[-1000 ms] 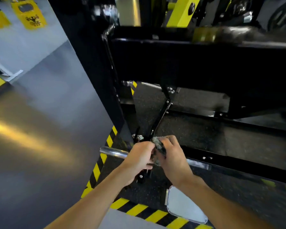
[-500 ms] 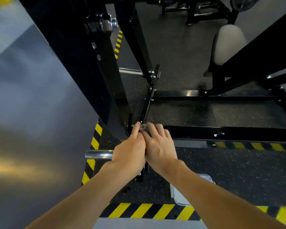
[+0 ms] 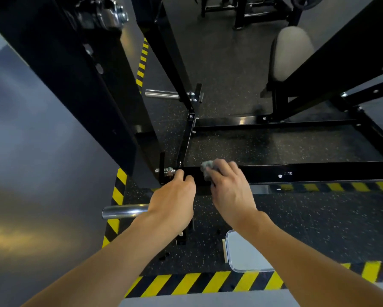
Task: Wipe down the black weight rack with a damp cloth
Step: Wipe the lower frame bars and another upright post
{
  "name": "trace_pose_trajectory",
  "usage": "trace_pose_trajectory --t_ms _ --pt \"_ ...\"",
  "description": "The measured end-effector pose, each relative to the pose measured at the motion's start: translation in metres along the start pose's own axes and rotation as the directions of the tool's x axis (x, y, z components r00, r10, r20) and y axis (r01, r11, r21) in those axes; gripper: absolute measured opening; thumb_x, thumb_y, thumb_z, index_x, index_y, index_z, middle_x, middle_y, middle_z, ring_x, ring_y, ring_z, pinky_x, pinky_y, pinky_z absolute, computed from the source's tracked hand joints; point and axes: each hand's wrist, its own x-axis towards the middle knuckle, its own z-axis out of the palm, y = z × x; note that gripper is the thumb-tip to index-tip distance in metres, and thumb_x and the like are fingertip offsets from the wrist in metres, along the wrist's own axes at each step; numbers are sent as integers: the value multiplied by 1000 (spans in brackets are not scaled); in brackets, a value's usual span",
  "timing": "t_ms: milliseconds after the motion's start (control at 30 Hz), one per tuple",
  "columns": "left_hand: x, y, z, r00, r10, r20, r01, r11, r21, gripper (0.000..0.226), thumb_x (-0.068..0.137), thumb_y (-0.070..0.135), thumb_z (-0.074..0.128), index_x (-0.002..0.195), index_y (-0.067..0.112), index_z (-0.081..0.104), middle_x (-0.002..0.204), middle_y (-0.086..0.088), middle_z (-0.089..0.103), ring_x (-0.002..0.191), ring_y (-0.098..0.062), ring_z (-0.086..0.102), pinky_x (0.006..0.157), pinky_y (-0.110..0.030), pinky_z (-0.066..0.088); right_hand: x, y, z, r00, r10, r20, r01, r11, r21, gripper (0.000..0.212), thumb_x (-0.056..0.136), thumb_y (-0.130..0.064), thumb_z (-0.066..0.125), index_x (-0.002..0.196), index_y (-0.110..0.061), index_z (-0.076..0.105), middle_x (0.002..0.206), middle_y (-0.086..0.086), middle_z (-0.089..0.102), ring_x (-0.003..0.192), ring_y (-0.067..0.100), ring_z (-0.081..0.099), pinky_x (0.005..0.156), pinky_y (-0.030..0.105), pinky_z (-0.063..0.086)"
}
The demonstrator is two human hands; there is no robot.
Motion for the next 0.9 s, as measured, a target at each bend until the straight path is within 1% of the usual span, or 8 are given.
trace_pose_trajectory --t_ms 67,200,267,367,533,667,800,900 --pt "7 6 2 999 26 -35 -25 999 26 49 94 9 60 139 10 41 148 -7 29 99 -25 65 73 -38 56 -2 -7 -2 984 171 -49 -172 985 -15 32 73 -1 68 104 -7 70 107 8 60 85 29 53 74 39 52" --pt "25 16 3 997 56 -59 -50 993 109 42 93 13 65 131 14 46 131 -3 38 99 -22 63 68 -34 48 -6 -15 -3 999 43 6 -42 998 -43 25 87 -23 50 103 -14 67 108 4 59 90 27 52 73 38 47" --pt "30 20 0 993 88 -81 -77 988 135 37 93 22 68 125 16 51 123 -2 42 99 -22 61 71 -35 48 -5 7 -8 998 59 -30 -61 995 -76 18 82 -16 64 100 -13 67 104 4 60 88 27 53 70 38 47" --pt "38 30 0 986 153 -69 -146 985 93 39 93 33 68 125 17 53 118 -1 44 104 -22 57 75 -40 53 -8 16 -13 951 292 -99 -293 956 0 30 75 -3 70 104 -10 67 100 6 60 84 27 52 70 39 50" --pt "51 39 -2 993 99 -59 -98 995 9 32 92 28 70 120 18 59 104 2 45 96 -22 57 72 -40 50 -14 15 -13 996 85 -29 -85 996 -12 42 75 -2 68 116 -11 65 97 4 58 83 24 52 73 37 50" --pt "54 38 -4 995 95 -41 -95 995 2 40 90 26 73 125 18 55 109 2 47 100 -22 57 74 -39 50 -20 26 -19 920 374 -116 -371 927 53 32 74 1 71 104 -8 69 96 7 58 81 26 51 70 39 50" --pt "59 45 -11 992 126 -19 -124 990 73 45 88 34 74 126 18 57 116 1 52 109 -21 53 77 -37 48 -28 32 -19 998 51 -29 -51 999 6 37 74 2 70 109 -10 70 100 4 59 81 24 50 68 38 50" --pt "62 49 -11 989 144 -13 -144 989 31 48 86 36 75 129 23 58 115 4 53 113 -18 48 77 -35 45 -31 52 -32 971 219 -94 -221 975 -11 36 72 2 73 106 -10 71 98 4 60 81 26 52 69 39 51"
